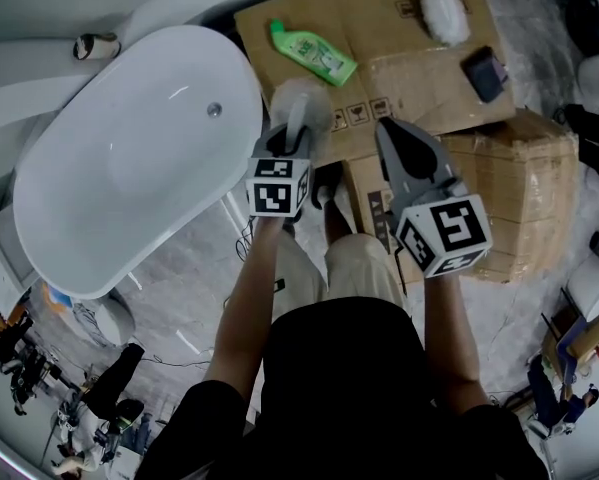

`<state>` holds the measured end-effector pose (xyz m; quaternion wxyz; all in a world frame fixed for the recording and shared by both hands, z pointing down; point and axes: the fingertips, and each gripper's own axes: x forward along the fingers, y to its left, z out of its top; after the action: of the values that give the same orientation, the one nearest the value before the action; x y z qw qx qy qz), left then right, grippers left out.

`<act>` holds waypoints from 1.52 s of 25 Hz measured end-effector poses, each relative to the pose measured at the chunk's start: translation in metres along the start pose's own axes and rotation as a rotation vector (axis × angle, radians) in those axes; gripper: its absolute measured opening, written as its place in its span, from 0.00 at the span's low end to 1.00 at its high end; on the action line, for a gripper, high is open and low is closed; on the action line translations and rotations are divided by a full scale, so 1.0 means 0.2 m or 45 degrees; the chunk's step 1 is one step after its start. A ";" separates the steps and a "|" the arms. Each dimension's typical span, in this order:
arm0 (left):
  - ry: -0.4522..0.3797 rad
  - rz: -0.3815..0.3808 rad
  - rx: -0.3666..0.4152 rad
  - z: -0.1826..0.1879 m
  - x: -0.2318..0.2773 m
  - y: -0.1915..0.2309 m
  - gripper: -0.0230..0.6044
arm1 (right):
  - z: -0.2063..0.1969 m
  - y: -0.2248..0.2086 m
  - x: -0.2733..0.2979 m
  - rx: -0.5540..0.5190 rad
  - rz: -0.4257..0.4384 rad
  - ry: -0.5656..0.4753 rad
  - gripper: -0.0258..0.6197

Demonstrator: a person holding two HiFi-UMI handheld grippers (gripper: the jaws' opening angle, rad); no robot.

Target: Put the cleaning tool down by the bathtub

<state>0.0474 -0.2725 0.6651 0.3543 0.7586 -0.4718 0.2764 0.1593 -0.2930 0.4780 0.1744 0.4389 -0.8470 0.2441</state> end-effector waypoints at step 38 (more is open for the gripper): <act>0.197 0.084 -0.154 -0.29 0.48 0.15 0.17 | -0.16 -0.16 0.03 0.054 -0.049 0.053 0.05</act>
<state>0.0526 -0.2844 0.7807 0.4255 0.6962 -0.4838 0.3166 0.1848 -0.2940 0.5146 0.1873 0.4537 -0.8291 0.2679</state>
